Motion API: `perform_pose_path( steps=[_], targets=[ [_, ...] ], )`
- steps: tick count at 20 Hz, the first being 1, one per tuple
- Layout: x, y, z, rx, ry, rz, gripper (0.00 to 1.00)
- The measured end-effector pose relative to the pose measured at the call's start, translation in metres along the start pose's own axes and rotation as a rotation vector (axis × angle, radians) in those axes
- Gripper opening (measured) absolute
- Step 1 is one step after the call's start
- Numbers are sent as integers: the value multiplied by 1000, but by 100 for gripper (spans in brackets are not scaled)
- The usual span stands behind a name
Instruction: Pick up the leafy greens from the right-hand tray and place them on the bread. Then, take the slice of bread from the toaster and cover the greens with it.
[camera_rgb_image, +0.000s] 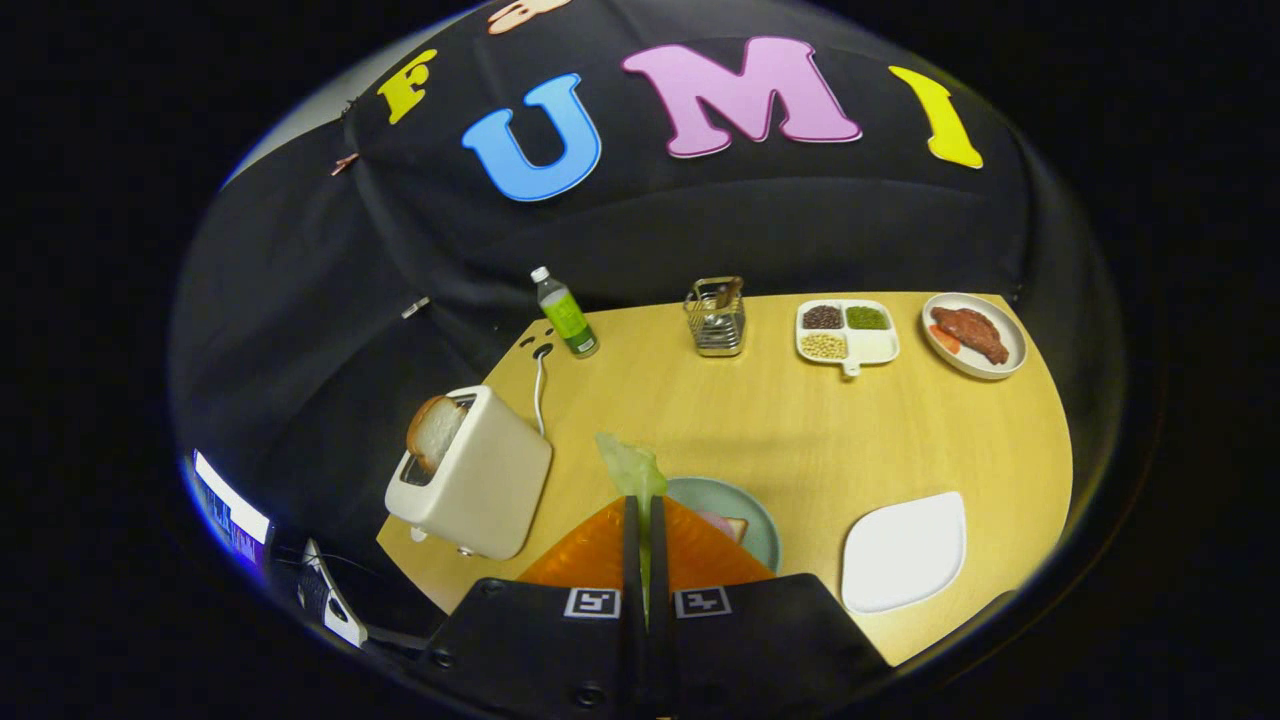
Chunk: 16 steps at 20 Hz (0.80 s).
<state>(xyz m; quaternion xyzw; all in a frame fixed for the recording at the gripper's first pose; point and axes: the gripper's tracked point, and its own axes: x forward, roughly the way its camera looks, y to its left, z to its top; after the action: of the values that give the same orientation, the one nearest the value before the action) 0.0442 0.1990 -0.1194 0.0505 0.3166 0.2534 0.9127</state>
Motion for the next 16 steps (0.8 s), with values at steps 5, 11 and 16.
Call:
perform_pose_path(
  steps=[5,11,16],
  targets=[
    [41,26,-16,25,50,62,5],
    [85,-32,-50,33,139,-109,5],
    [85,-60,-55,-5,154,-191,33]
  ],
)
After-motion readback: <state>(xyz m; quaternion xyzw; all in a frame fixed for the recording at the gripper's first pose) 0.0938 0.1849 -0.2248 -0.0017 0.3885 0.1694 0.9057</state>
